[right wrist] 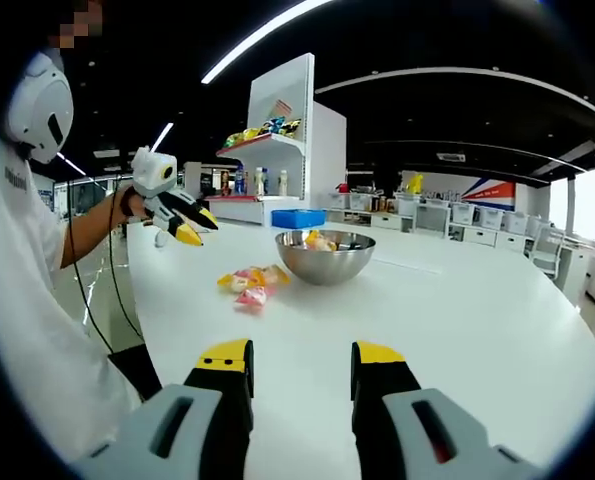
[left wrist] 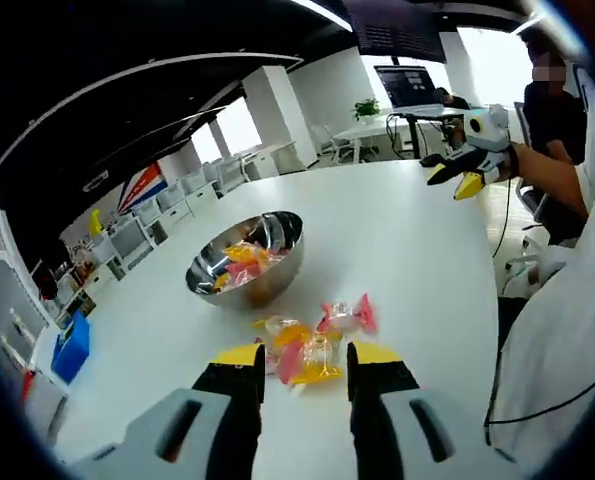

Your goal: Pick up the marshmallows scattered on the table and place them into the bowl on the table

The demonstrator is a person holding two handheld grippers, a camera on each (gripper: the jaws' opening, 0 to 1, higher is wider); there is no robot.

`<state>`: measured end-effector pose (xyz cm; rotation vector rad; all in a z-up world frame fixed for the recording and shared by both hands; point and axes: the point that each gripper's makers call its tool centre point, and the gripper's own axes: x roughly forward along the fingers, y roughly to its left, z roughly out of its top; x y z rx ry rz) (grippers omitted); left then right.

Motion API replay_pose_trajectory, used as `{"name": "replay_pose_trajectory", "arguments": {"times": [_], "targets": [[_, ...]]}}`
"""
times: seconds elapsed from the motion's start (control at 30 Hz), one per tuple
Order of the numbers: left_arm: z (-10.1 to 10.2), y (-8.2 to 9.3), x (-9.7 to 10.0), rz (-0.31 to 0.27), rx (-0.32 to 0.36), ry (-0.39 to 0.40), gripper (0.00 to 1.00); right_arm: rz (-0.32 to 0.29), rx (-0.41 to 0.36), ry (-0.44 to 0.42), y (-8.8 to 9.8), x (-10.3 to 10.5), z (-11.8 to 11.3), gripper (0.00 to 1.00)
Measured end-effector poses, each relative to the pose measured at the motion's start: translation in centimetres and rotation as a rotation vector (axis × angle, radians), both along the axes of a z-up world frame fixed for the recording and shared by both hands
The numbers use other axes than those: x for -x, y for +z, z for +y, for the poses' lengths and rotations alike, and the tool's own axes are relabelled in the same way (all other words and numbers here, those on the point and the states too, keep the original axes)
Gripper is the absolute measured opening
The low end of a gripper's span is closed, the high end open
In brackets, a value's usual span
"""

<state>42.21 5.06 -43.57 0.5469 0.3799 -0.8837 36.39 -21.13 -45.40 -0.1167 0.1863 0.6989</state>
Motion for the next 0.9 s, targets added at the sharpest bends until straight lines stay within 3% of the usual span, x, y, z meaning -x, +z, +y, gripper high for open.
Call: {"name": "replay_pose_trajectory", "arguments": {"times": [0.37,0.9], "targets": [[-2.5,-5.3,-1.7,0.166,-0.118,-0.021,0.35,0.006,-0.001,-0.002,-0.2,0.0,-0.1,0.38],[-2.7,-9.2,-3.4,0.253,-0.165,0.001,0.35,0.015,0.001,-0.025,-0.4,0.2,-1.0,0.38]]}}
